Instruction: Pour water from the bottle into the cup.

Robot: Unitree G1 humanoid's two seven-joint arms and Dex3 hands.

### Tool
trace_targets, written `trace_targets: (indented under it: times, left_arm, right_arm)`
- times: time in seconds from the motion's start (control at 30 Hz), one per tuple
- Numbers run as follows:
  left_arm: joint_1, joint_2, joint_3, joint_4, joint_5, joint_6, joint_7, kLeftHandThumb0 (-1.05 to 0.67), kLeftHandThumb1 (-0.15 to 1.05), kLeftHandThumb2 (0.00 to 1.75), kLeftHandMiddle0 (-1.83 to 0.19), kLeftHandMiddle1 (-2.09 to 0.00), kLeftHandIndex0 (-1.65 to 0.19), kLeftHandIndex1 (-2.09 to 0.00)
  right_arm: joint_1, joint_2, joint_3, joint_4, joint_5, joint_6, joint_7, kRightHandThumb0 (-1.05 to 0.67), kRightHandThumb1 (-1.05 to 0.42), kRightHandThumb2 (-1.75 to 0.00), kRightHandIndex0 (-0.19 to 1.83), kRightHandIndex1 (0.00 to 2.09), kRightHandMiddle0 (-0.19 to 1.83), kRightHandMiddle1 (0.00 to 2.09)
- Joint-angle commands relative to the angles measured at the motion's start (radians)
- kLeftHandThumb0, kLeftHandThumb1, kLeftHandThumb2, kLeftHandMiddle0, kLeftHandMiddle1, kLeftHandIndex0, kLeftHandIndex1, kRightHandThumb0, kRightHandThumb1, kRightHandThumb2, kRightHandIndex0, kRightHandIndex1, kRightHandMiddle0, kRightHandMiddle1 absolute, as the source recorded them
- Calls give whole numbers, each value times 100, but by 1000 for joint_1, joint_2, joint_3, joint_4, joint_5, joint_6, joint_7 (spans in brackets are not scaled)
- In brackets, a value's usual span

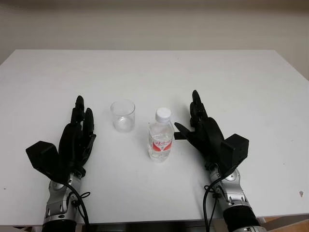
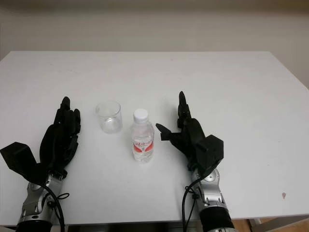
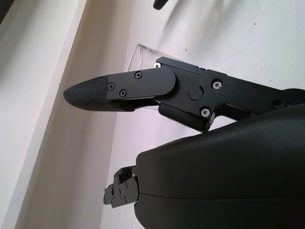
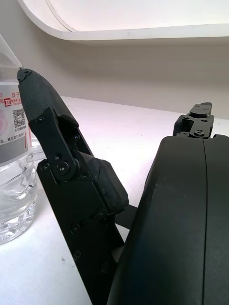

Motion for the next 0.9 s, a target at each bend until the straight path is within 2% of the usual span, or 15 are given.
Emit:
trace_targets:
  times: [0.0, 0.33, 0.5, 0.63, 0.87]
  left_arm:
    - [29, -8, -1, 17, -3, 3, -1, -74, 105, 48, 19, -4, 18, -5]
    - [10, -15, -2, 33, -3, 3, 13, -75, 105, 48, 19, -4, 17, -6]
    - [7, -10, 3, 43, -4, -5, 10, -74, 105, 48, 19, -4, 17, -6]
    - [3, -6, 4, 46, -3, -10, 5, -74, 105, 48, 19, -4, 18, -5]
    - [-1, 0, 1, 44, -2, -6, -2, -75, 105, 49, 19, -4, 18, -5]
  right_arm:
    - [27, 4, 1, 19, 2, -5, 1, -94, -96, -6, -19, 0, -19, 0]
    - [10, -3, -6, 41, 17, -2, 27, -94, -96, -6, -19, 0, -19, 0]
    - [17, -26, -22, 9, 59, -22, 96, -93, -95, -5, -19, 0, -19, 0]
    - [57, -76, -39, -107, 86, -63, 155, -103, -96, -6, -19, 0, -19, 0]
    - [207, -101, -21, -376, 94, -48, 161, -105, -99, -6, -19, 0, -19, 0]
